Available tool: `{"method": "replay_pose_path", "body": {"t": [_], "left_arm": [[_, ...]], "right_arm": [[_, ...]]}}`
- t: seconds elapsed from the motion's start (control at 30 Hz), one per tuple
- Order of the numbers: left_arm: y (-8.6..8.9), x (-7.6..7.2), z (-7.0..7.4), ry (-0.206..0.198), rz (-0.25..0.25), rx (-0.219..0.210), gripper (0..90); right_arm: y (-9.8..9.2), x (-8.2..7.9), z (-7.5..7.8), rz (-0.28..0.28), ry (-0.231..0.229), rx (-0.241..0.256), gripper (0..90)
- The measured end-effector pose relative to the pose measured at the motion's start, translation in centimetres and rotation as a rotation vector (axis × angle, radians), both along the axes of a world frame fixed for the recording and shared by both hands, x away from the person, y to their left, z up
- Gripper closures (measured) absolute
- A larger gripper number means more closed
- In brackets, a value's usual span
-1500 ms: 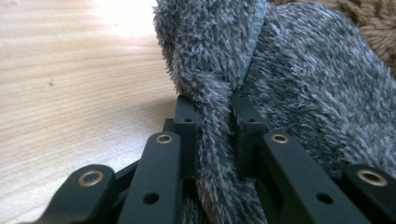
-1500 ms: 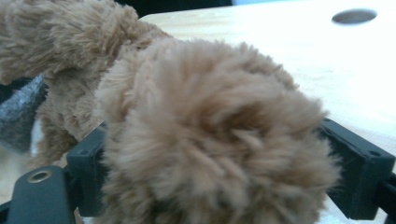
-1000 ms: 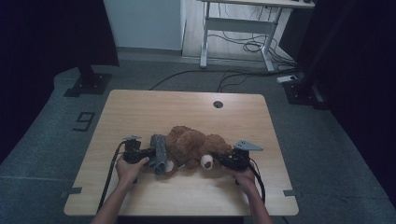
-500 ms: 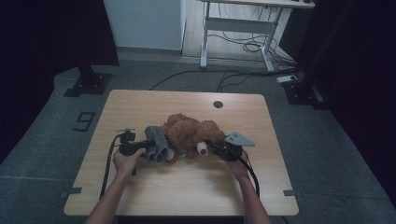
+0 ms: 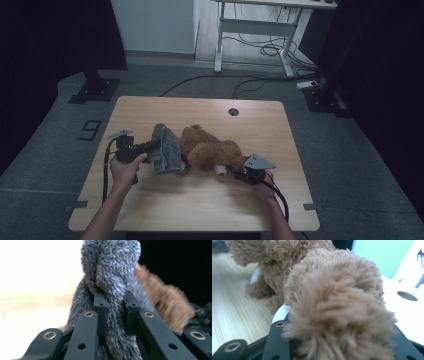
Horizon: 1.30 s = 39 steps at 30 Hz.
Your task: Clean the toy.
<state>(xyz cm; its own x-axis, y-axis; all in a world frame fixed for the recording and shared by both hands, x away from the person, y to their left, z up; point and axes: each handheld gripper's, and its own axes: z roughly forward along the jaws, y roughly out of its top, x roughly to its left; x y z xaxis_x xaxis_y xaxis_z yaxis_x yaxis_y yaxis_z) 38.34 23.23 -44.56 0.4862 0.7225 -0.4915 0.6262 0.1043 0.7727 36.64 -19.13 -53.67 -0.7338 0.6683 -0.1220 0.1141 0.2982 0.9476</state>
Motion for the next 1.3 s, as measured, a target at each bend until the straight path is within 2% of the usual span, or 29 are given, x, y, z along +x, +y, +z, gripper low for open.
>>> {"method": "replay_pose_path", "body": {"t": [0.1, 0.23, 0.37, 0.47, 0.6, 0.67, 0.73, 0.77, 0.87, 0.9, 0.97, 1.03, 1.13, 1.23, 1.3], "left_arm": [[-2.0, 0.3, 1.8, -0.038, -0.032, 0.021, 75.9], [-5.2, 1.2, 2.8, -0.064, -0.062, 0.063, 75.6], [-8.5, 2.8, 2.6, -0.061, -0.083, 0.1, 75.2], [-10.4, 3.7, 2.1, -0.054, -0.094, 0.157, 75.0], [-11.8, 4.1, 0.9, -0.023, -0.109, 0.237, 75.2], [-12.1, 4.0, 0.3, -0.019, -0.114, 0.277, 75.7], [-11.9, 3.7, -0.5, -0.014, -0.116, 0.262, 76.1], [-11.7, 3.5, -0.7, -0.012, -0.114, 0.251, 76.2], [-11.3, 2.7, -1.4, -0.036, -0.099, 0.234, 76.3], [-11.1, 2.4, -1.6, -0.046, -0.094, 0.231, 76.3], [-11.0, 1.8, -1.9, -0.06, -0.094, 0.226, 76.4], [-10.9, 1.2, -2.1, -0.076, -0.096, 0.228, 76.4], [-10.5, 0.5, -2.4, -0.08, -0.1, 0.212, 76.4], [-10.2, 0.0, -2.7, -0.081, -0.106, 0.2, 76.4], [-10.0, -0.3, -2.9, -0.083, -0.112, 0.199, 76.4]], "right_arm": [[-0.1, -0.5, -0.2, 0.0, -0.003, -0.007, 51.0], [-0.4, -0.9, -0.5, 0.004, 0.004, 0.004, 50.3], [-0.5, -1.1, -0.6, 0.012, 0.003, 0.004, 49.9], [-0.6, -1.2, -0.6, 0.018, 0.005, 0.005, 49.8], [-0.9, -1.2, -0.7, 0.024, 0.008, 0.014, 48.5], [-1.0, -1.4, -0.5, 0.015, 0.011, 0.012, 41.3], [-1.1, -1.7, -0.2, -0.04, 0.021, 0.012, 29.3], [-1.2, -1.8, 0.0, -0.056, 0.041, 0.009, 26.0], [-1.6, -1.9, 0.7, -0.059, 0.118, 0.035, 19.6], [-1.9, -2.0, 0.9, -0.05, 0.141, 0.051, 18.5], [-2.9, -2.3, 1.4, -0.042, 0.185, 0.116, 16.6], [-3.7, -2.6, 2.0, -0.047, 0.211, 0.188, 14.0], [-3.9, -2.7, 2.5, -0.053, 0.228, 0.232, 13.2], [-3.0, -2.1, 2.6, -0.071, 0.269, 0.204, 10.4], [-2.0, -1.6, 2.1, -0.086, 0.3, 0.147, 6.0]]}}
